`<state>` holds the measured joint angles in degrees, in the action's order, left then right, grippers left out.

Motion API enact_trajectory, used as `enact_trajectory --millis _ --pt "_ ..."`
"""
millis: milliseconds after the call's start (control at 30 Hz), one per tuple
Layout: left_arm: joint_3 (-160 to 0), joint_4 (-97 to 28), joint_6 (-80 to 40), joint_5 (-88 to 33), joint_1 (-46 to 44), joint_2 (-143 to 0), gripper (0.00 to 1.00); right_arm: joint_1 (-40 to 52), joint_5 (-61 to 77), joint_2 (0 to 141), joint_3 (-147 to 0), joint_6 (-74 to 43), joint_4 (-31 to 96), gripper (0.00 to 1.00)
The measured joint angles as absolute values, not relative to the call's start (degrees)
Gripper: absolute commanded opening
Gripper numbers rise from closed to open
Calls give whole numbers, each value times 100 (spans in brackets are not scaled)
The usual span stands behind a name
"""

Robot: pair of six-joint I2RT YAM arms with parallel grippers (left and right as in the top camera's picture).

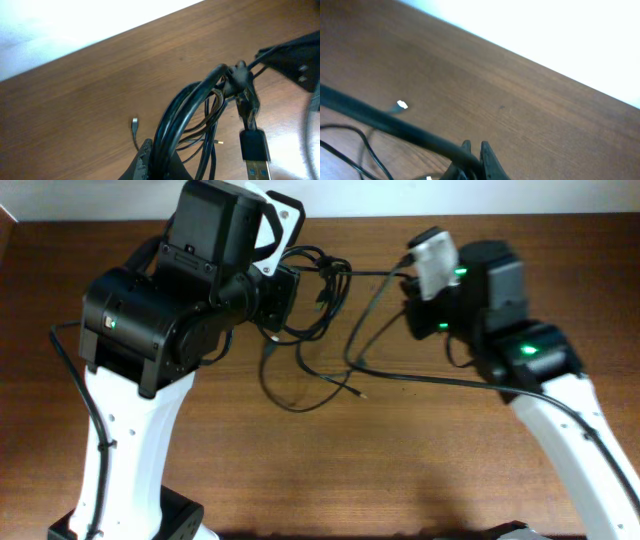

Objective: Untangle cables
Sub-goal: 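Pull the second cable rightward with the right gripper and release it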

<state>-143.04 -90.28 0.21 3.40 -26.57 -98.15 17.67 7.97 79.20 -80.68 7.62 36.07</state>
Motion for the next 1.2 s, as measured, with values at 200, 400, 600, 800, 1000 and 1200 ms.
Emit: enact_trajectory --millis 200,400,600,800,1000,1200 --pt "-14306 -9109 8 637 -1968 -9699 0 -191 1177 7758 -8040 467 3922 4" --pt "-14315 -9323 -8 860 -1334 -9564 0 -1105 1299 7730 -8040 429 4147 4" --pt "-14315 -9411 -5 1007 -1096 -9557 0 -1737 1380 7730 -8036 298 3841 4" --pt "-14315 -9452 -5 1026 -1037 -9548 0 -3293 2158 7730 -8034 193 3809 4" --pt "-14315 -9411 -5 1129 -1004 -9537 0 -3994 2458 7730 -8034 -14 3524 4" --pt "-14315 -9408 -5 1142 -1004 -9535 0 -4036 2502 7730 -8034 -27 3288 4"
